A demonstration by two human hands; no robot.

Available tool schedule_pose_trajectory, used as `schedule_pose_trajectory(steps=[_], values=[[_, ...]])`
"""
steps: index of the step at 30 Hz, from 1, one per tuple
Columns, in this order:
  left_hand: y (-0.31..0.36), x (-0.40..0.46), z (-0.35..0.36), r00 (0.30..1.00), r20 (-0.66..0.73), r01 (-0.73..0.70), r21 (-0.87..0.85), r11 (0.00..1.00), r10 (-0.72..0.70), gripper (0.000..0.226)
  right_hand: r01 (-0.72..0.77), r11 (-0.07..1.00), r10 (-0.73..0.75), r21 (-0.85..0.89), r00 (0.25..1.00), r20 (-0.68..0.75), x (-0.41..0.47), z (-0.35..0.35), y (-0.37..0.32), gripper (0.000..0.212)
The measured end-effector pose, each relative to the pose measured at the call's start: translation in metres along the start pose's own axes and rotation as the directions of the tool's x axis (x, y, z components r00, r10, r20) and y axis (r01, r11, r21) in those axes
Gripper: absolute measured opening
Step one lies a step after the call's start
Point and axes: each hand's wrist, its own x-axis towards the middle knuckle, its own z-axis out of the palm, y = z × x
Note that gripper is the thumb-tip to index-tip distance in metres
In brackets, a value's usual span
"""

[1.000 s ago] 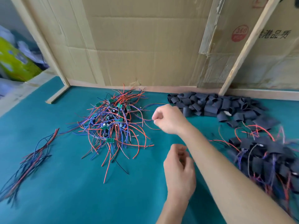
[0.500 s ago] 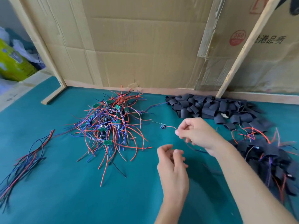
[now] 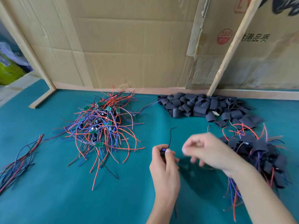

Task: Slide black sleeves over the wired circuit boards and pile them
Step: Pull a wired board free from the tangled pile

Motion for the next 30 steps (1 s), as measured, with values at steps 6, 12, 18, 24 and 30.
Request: schedule_pose_trajectory(steps=[6, 12, 18, 24, 30], values=[[-0.001, -0.001, 0.001, 1.000, -0.013, 0.005, -0.001, 1.000, -0.005, 0.013, 0.009, 0.900, -0.103, -0.436, 0.976, -0.192, 0.105, 0.003, -0.021, 0.042], [0.001, -0.002, 0.001, 1.000, -0.027, 0.000, -0.019, 1.000, 0.000, 0.023, -0.137, 0.861, 0.013, -0.490, 0.969, -0.248, 0.140, 0.027, -0.012, 0.055], [0.001, -0.001, 0.000, 0.999, 0.018, -0.036, 0.038, 0.999, 0.036, 0.023, 0.023, 0.968, -0.134, -0.250, 0.889, -0.437, 0.111, 0.021, -0.003, 0.023], [0.005, -0.003, 0.002, 0.996, 0.080, -0.054, 0.049, 0.997, 0.050, 0.024, 0.171, 0.979, -0.092, 0.111, 0.857, -0.506, 0.057, 0.032, 0.019, 0.020], [0.005, -0.003, 0.004, 1.000, -0.009, -0.029, -0.004, 1.000, 0.029, 0.028, 0.109, 0.991, -0.132, -0.075, 0.880, -0.456, 0.059, 0.039, 0.025, 0.016]])
